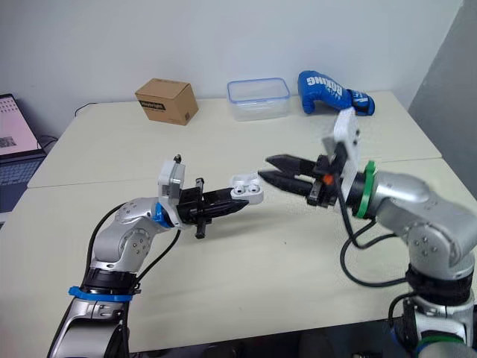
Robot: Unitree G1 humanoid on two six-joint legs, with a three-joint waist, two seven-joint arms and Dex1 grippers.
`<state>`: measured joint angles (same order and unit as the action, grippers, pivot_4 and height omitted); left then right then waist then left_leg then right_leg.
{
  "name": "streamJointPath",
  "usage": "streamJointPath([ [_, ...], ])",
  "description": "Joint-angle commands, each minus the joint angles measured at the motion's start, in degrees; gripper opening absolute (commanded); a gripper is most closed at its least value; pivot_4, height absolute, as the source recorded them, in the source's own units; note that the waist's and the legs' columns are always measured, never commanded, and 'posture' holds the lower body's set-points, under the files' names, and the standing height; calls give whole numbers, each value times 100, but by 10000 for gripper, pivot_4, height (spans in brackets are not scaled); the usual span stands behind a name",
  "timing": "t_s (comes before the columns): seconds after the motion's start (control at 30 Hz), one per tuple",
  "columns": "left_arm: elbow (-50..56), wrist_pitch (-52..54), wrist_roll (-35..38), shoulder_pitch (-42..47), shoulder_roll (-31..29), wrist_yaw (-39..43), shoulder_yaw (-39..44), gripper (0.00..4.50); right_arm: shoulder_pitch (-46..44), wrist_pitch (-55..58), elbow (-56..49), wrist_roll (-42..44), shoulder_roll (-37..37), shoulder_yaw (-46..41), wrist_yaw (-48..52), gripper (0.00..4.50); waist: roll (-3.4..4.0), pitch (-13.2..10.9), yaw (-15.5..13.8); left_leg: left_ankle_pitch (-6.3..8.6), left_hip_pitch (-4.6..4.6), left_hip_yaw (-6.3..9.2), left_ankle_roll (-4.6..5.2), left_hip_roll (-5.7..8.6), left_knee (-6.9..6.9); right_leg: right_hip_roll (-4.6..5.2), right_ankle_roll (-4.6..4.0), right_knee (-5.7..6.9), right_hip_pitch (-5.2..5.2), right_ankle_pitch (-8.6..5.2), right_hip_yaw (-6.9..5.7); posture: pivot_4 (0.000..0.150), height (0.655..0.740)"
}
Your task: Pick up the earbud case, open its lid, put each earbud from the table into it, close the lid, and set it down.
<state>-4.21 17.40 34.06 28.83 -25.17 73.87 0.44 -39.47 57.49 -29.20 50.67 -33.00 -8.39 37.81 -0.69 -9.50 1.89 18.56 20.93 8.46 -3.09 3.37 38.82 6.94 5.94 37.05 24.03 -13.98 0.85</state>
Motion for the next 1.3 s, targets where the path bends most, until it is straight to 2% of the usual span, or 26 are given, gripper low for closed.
streamJointPath([
  [0.03, 360, 65, 197, -29, -106, 96, 100, 7460, -362, -355, 481, -334, -189, 304, 319, 877, 0, 0, 0, 0, 1, -1, 0, 1, 0, 0, 0, -1, 0, 0, 1, 1500, 7307],
  [0.3, 629, 294, 358, -77, -267, 113, 98, 7460, -1016, -1641, 2094, -1964, -378, 1843, 1502, 372, 0, 0, 15, 0, 3, -4, 0, 1, 2, 1, 0, -3, 1, 0, 1, 1500, 7307],
  [0.5, 713, 353, 359, -130, -275, 104, 69, 7460, -1126, -2025, 2494, -2408, -166, 2206, 1931, 372, -2, -1, 11, 0, 6, -1, -1, 2, 2, 3, 0, -7, 2, 0, 0, 1500, 7307],
  [0.77, 699, 368, 330, -153, -233, 89, 10, 7460, -1091, -1933, 2266, -2490, 75, 2249, 2071, 372, -1, -1, 2, -1, 6, 2, -2, 2, 2, 4, 0, -6, 3, 0, -1, 1500, 7307],
  [1.3, 511, 404, 308, -83, -191, -5, 58, 7460, -823, -1443, 1250, -2202, -37, 1977, 1980, 372, -1, -1, -3, 0, 6, 3, -2, 2, 2, 4, 0, -5, 3, 0, -1, 1500, 7307],
])
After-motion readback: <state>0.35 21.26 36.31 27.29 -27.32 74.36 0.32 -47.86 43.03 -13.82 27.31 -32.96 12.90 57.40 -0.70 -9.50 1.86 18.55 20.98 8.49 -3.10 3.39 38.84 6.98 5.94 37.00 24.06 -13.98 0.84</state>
